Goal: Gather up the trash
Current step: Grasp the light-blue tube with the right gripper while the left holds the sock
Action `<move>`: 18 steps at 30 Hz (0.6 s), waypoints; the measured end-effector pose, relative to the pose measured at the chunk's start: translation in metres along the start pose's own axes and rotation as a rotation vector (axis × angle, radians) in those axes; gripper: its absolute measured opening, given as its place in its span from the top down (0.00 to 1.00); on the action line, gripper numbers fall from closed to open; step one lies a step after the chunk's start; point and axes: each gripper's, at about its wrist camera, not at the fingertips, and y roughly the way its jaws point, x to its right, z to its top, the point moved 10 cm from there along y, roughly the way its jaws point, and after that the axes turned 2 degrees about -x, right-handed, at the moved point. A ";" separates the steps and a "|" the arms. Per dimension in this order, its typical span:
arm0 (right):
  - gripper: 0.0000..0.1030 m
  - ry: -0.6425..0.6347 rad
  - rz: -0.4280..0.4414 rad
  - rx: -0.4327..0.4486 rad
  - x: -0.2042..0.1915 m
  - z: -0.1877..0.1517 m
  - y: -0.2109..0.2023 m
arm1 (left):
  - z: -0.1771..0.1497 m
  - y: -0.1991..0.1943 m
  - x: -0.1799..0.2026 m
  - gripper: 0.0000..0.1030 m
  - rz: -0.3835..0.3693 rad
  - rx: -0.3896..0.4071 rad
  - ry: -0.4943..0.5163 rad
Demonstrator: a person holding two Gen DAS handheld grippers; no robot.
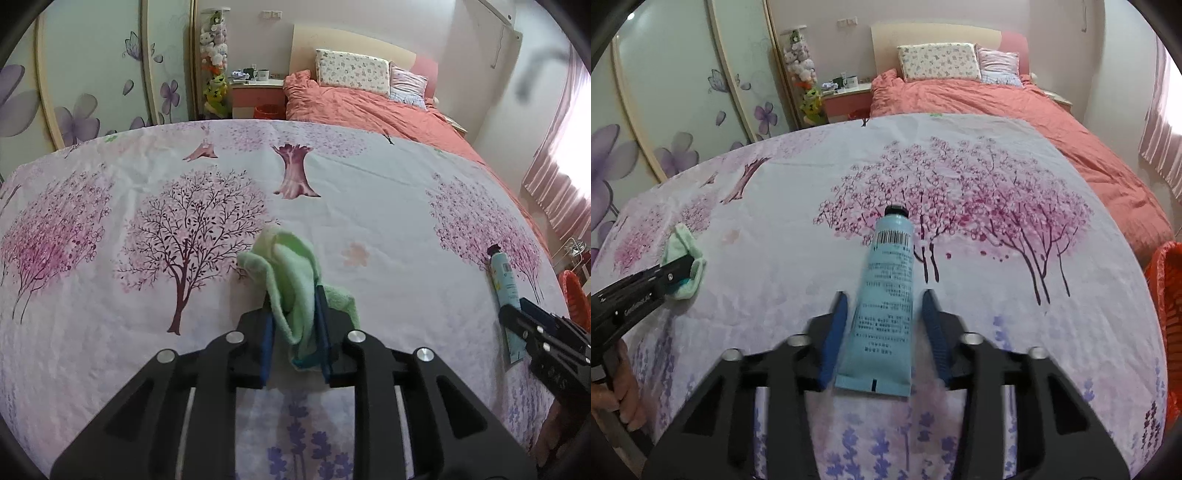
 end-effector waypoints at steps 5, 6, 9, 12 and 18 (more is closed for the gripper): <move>0.69 -0.024 -0.087 0.013 0.021 -0.003 -0.007 | -0.001 -0.001 -0.001 0.78 -0.009 0.001 -0.007; 0.68 -0.009 -0.106 0.017 0.029 -0.003 -0.009 | -0.001 -0.001 -0.001 0.78 -0.015 0.001 -0.011; 0.68 0.043 -0.094 0.005 0.044 -0.004 -0.006 | -0.001 0.000 -0.001 0.78 -0.026 0.001 -0.018; 0.67 0.032 -0.097 -0.003 0.043 -0.004 -0.004 | 0.000 0.000 0.001 0.75 -0.020 0.003 -0.012; 0.67 0.043 -0.087 -0.002 0.044 0.001 0.000 | 0.007 0.003 0.000 0.62 0.004 0.004 -0.038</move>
